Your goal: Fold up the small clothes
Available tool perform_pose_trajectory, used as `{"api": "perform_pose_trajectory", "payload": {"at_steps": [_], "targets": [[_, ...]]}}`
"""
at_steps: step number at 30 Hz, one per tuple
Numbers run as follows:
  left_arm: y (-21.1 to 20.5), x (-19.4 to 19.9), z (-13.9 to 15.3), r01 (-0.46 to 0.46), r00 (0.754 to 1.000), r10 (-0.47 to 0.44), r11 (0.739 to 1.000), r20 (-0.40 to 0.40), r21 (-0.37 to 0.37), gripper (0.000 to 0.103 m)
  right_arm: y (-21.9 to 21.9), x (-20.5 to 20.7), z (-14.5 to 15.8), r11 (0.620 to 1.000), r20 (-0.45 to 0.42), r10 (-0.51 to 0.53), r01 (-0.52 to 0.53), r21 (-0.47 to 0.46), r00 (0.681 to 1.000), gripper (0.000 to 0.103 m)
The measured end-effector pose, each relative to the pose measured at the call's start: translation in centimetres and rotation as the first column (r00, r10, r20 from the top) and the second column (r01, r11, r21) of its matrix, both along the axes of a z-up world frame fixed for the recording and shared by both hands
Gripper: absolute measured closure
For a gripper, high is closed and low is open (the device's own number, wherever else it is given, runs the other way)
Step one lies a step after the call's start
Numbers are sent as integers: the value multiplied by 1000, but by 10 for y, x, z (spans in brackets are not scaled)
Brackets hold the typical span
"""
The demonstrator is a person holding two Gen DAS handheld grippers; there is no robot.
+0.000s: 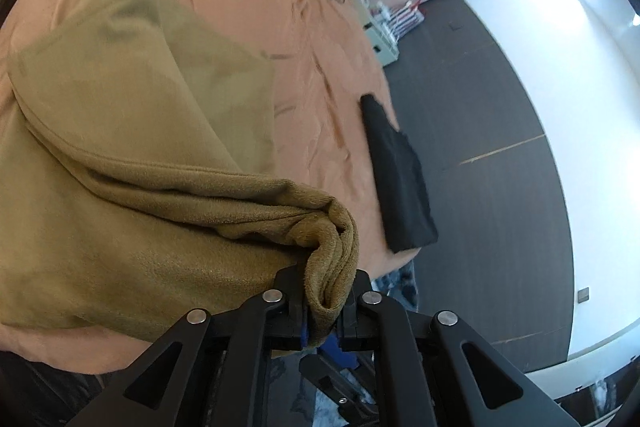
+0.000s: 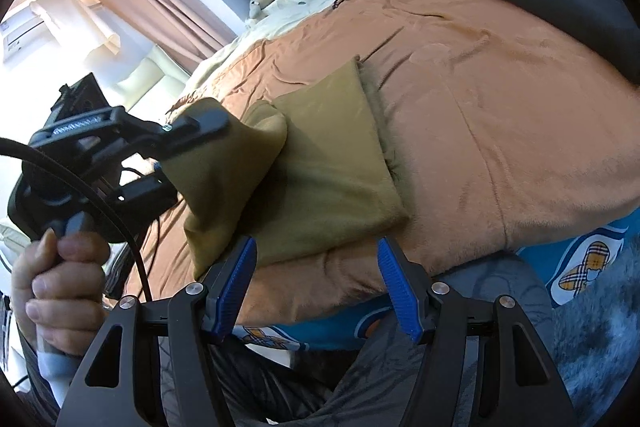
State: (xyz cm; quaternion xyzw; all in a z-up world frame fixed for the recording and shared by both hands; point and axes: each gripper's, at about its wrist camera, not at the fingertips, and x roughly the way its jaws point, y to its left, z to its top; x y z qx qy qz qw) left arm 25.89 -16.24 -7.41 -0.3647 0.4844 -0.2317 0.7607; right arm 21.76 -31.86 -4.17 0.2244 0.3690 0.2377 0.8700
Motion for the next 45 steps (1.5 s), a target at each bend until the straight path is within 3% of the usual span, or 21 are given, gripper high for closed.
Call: {"api": "perform_pose_trajectory", "payload": {"at_steps": [3, 5, 8, 18, 21, 23, 25, 32, 37, 42, 43, 45], "targets": [[-2, 1, -12, 12, 999, -14, 999, -51, -41, 61, 3, 2, 0, 1000, -9, 4, -4, -5, 1000, 42], [4, -1, -15, 5, 999, -8, 998, -54, -59, 32, 5, 3, -1, 1000, -16, 10, -10, -8, 1000, 42], [20, -6, -14, -33, 999, 31, 999, -42, -37, 17, 10, 7, 1, 1000, -18, 16, -17, -13, 1000, 42], [89, -9, -39, -176, 981, 176, 984, -83, 7, 17, 38, 20, 4, 993, -3, 49, -49, -112, 999, 42], [106, -2, -50, -208, 973, 207, 978, -104, 4, 17, 44, 27, 7, 986, 2, 50, -49, -162, 999, 65], [114, 2, -55, -219, 970, 218, 976, -111, 8, 17, 47, 33, 6, 979, -18, 44, -46, -198, 999, 93], [118, 4, -57, -225, 968, 224, 974, -113, 10, 18, 48, 38, 6, 973, -28, 39, -44, -225, 999, 99], [132, 12, -68, -244, 960, 243, 970, -138, 7, 20, 34, 45, 28, 973, 9, 10, -8, -232, 1000, 100], [130, 21, -77, -256, 956, 256, 966, -144, 24, 28, 31, 48, 14, 976, -39, -1, -7, -219, 999, 100], [129, 31, -79, -279, 949, 279, 960, -149, 17, 30, 28, 51, 9, 982, -51, 3, -13, -190, 999, 100], [128, 33, -78, -282, 948, 282, 959, -148, 21, 35, 29, 51, 9, 982, -51, 3, -13, -187, 999, 100], [125, 37, -76, -286, 947, 288, 958, -145, 36, 58, 28, 52, 9, 983, -49, 2, -11, -184, 999, 100]]}}
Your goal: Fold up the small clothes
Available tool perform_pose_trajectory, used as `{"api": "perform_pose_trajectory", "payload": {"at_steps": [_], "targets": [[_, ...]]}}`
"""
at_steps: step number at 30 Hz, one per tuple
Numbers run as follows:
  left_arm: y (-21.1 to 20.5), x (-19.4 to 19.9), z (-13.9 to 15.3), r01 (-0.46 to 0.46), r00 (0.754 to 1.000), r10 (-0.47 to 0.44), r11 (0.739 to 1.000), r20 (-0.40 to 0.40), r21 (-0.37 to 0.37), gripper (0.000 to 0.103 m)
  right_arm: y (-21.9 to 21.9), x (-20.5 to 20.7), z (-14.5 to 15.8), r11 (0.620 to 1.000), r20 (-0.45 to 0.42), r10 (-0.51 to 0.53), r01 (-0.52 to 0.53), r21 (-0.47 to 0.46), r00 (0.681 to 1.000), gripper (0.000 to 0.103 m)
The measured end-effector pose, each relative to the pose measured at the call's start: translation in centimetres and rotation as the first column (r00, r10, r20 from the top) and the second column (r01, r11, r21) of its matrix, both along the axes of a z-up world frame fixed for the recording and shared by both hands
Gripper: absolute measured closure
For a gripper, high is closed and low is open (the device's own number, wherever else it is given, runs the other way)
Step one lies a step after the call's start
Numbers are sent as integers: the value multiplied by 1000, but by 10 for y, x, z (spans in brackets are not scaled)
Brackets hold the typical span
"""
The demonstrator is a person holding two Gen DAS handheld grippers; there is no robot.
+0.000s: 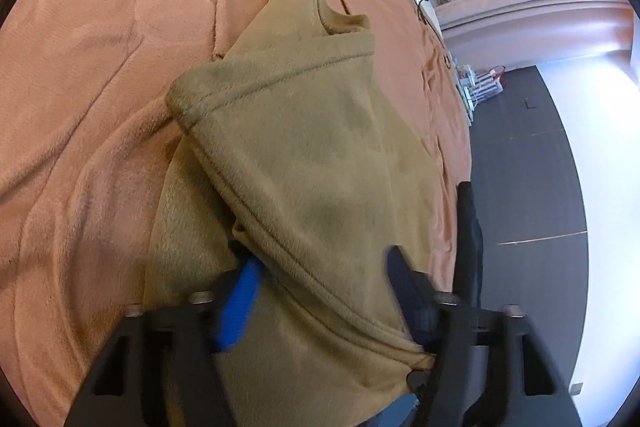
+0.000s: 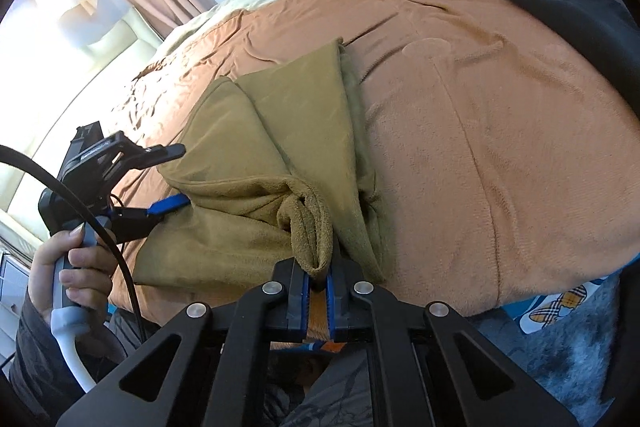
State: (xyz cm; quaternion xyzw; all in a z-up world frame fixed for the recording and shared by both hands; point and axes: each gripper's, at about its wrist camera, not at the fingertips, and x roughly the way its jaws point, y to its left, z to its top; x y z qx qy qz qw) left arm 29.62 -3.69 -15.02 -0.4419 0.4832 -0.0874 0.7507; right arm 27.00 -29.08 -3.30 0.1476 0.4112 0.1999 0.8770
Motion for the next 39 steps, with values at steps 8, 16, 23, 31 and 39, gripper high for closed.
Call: {"api": "perform_pose_trajectory", "payload": {"at_steps": [8, 16, 23, 31, 39], "targets": [[0, 10, 24, -14, 998, 14, 1000, 67, 9, 94, -7, 1, -6, 999, 10, 8, -8, 31, 1000, 100], [-30, 46, 60, 44, 987, -51, 998, 151, 43, 95, -12, 1, -14, 997, 5, 15, -16, 70, 1000, 100], [-63, 88, 71, 105, 980, -121, 989, 158, 102, 95, -16, 6, -22, 992, -2, 19, -18, 126, 1000, 100], [-92, 128, 60, 168, 974, -188, 974, 127, 151, 95, -20, 16, -36, 985, -16, 15, -12, 173, 1000, 100], [-126, 161, 38, 248, 961, -266, 950, 75, 189, 95, -25, 27, -49, 977, -36, 7, 1, 213, 999, 100]]}}
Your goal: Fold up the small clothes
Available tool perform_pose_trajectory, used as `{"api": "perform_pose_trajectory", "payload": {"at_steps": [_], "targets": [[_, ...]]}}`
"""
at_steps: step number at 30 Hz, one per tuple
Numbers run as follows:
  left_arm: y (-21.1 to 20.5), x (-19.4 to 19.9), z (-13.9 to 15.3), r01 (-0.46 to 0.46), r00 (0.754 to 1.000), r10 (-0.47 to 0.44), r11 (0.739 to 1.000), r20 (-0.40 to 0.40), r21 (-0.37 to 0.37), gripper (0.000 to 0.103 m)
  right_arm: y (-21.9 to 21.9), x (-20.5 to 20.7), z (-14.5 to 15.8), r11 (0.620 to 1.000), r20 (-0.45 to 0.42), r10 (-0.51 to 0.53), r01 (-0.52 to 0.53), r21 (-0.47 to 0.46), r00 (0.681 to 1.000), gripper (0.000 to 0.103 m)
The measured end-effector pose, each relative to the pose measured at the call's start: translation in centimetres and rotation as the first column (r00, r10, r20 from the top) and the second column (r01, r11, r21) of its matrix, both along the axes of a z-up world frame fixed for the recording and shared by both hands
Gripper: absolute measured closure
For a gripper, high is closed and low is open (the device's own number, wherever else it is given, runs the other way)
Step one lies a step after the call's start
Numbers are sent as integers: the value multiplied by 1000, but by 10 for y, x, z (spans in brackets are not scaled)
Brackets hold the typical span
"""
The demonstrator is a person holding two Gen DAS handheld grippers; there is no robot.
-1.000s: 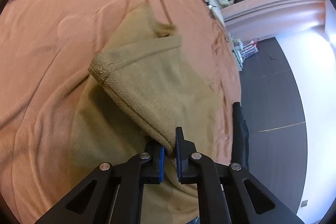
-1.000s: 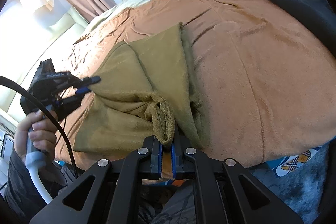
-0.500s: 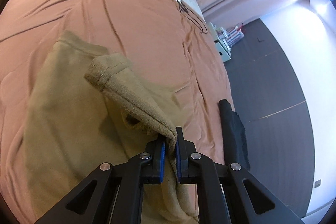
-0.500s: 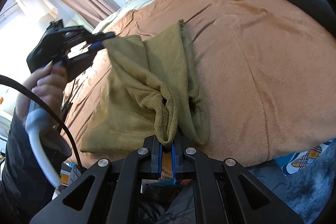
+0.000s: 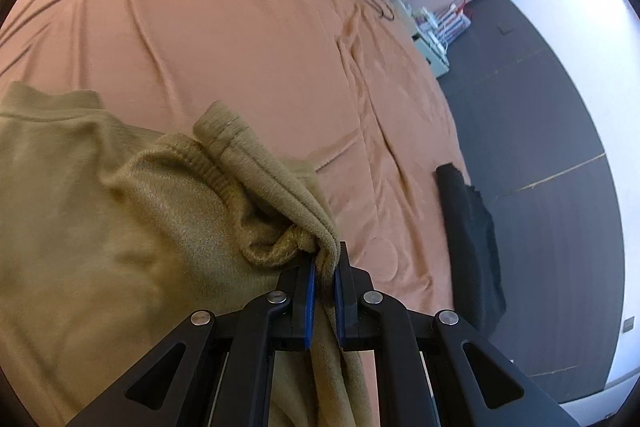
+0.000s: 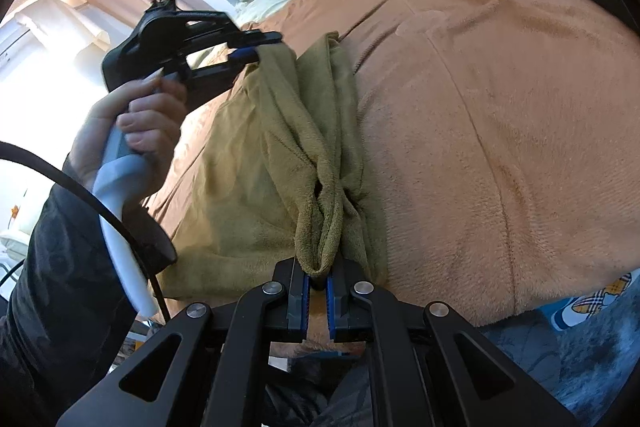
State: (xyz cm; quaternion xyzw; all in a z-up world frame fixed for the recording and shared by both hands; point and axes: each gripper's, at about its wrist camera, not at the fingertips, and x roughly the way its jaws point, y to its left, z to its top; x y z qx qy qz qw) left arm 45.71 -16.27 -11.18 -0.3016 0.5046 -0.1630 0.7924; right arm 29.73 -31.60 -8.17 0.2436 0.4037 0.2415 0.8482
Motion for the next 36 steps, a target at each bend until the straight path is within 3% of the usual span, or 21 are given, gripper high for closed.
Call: {"api": "perform_pose_trajectory", "payload": {"at_steps": [3, 5, 8, 13, 21, 24, 28, 36], "targets": [[-11, 11, -9, 22, 999, -22, 1000, -40, 11, 93, 0, 3, -3, 1000, -6, -2, 2, 9, 1000, 100], [-14, 14, -13, 33, 998, -33, 999, -56, -6, 82, 0, 4, -4, 1000, -9, -2, 2, 16, 1000, 100], [-8, 13, -8, 36, 999, -37, 999, -30, -32, 69, -1, 3, -5, 1000, -12, 0, 1, 23, 1000, 100], [11, 5, 9, -2, 1000, 2, 1000, 5, 10, 58, -2, 4, -8, 999, -17, -4, 4, 32, 1000, 100], [57, -25, 11, -49, 999, 48, 995, 4, 87, 56, -11, 1, -8, 998, -48, -21, 24, 66, 999, 97], [78, -42, 9, -71, 997, 71, 991, 2, 116, 53, -15, -1, -4, 997, -51, -38, 41, 61, 998, 90], [102, -67, 5, -102, 995, 103, 985, -2, 140, 48, -16, -4, 4, 997, -32, -57, 59, 44, 998, 57], [130, -111, -7, -157, 986, 163, 975, -24, 157, 43, -15, 1, 7, 997, -16, -67, 68, 26, 998, 55]]}}
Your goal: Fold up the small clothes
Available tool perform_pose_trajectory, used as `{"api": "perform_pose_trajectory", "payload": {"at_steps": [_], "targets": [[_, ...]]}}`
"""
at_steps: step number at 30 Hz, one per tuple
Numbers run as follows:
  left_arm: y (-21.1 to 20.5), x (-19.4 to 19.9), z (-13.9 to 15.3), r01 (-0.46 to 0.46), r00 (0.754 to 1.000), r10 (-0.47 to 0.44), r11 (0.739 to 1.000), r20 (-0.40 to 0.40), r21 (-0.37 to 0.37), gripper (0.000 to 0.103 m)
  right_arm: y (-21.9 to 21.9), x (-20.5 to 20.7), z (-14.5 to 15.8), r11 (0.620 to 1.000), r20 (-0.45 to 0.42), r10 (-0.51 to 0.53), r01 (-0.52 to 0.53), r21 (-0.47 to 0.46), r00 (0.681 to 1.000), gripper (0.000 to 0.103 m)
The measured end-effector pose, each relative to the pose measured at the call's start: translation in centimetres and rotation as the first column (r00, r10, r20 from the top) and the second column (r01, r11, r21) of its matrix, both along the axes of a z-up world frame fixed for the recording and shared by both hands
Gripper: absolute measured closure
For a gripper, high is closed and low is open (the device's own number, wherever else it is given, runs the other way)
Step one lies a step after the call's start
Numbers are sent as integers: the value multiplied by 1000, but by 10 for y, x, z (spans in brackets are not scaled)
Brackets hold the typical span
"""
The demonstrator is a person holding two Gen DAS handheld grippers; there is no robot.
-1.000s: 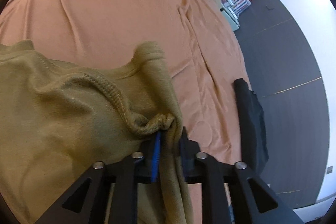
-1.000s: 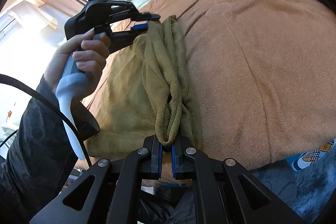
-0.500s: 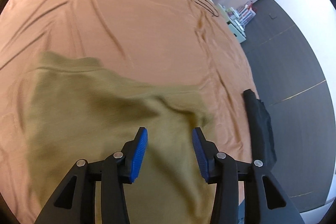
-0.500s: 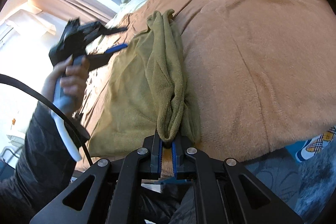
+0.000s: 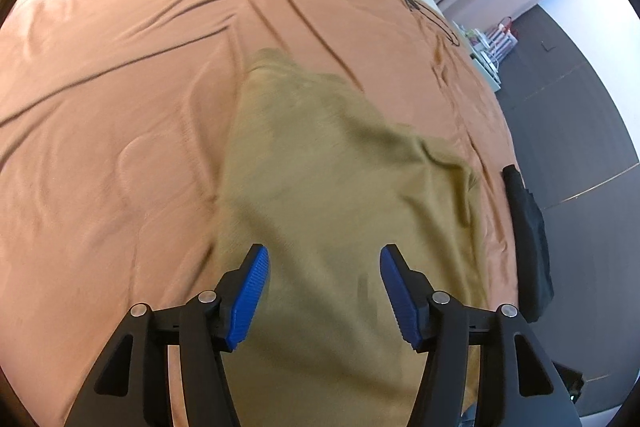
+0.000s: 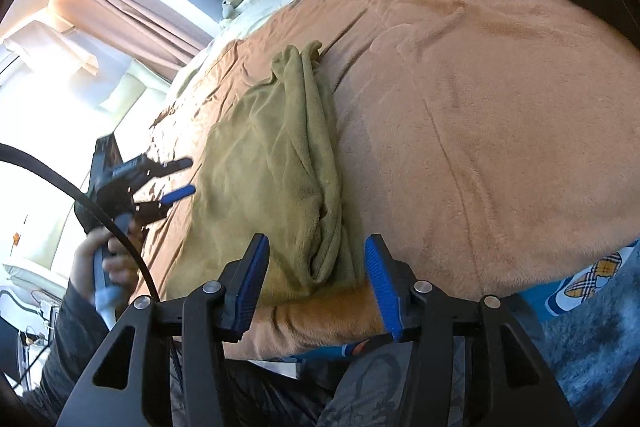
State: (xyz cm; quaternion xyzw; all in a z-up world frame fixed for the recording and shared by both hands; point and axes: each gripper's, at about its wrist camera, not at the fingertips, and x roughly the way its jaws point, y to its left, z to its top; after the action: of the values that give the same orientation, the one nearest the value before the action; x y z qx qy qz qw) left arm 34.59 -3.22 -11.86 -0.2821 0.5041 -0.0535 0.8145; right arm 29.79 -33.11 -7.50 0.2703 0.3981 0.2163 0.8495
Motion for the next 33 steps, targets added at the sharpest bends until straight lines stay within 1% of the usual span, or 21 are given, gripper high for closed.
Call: {"api": "perform_pose_trajectory", "payload": {"at_steps": [7, 10, 13, 16, 18, 19, 20, 22, 23, 25, 26, 29, 31, 33], "targets": [[15, -38, -15, -22, 999, 21, 1000, -30, -22, 43, 7, 8, -2, 1000, -4, 13, -13, -14, 1000, 55], [17, -58, -23, -30, 999, 28, 998, -39, -56, 43, 11, 13, -3, 1000, -4, 20, -21, -13, 1000, 55], [14, -76, -29, -16, 999, 11, 995, -47, -96, 45, 14, 17, -5, 999, -17, 23, -23, -29, 1000, 55], [10, -91, -31, -4, 999, -1, 994, -47, -111, 54, 17, 17, -3, 999, -18, 25, -25, -43, 1000, 55], [7, -101, -33, 0, 999, -7, 991, -46, -134, 55, 20, 18, -1, 998, -17, 23, -24, -56, 1000, 55], [6, -107, -33, 2, 999, -9, 990, -44, -142, 58, 20, 18, -1, 998, -18, 23, -24, -57, 1000, 55], [3, -111, -33, 6, 999, -12, 989, -41, -146, 63, 20, 18, -1, 998, -18, 21, -22, -57, 1000, 55], [-3, -118, -32, 15, 999, -20, 991, -34, -135, 69, 20, 18, -1, 998, -19, 19, -20, -57, 1000, 55], [-5, -121, -32, 19, 999, -23, 992, -28, -126, 77, 21, 19, -1, 998, -19, 18, -19, -58, 1000, 55], [-5, -126, -31, 19, 1000, -22, 992, -17, -122, 88, 22, 18, -1, 998, -21, 16, -17, -61, 1000, 55], [-3, -128, -29, 17, 1000, -18, 992, -7, -129, 91, 23, 19, -1, 998, -22, 16, -17, -61, 1000, 55], [8, -136, -24, -13, 1000, 16, 990, 17, -138, 93, 22, 15, 2, 998, -19, 19, -20, -57, 1000, 55], [16, -138, -27, -28, 1000, 30, 989, 9, -146, 93, 22, 14, 3, 998, -21, 21, -23, -55, 1000, 55], [20, -139, -33, -38, 999, 37, 984, -6, -174, 93, 22, 14, 2, 998, -27, 25, -26, -55, 999, 55]]}}
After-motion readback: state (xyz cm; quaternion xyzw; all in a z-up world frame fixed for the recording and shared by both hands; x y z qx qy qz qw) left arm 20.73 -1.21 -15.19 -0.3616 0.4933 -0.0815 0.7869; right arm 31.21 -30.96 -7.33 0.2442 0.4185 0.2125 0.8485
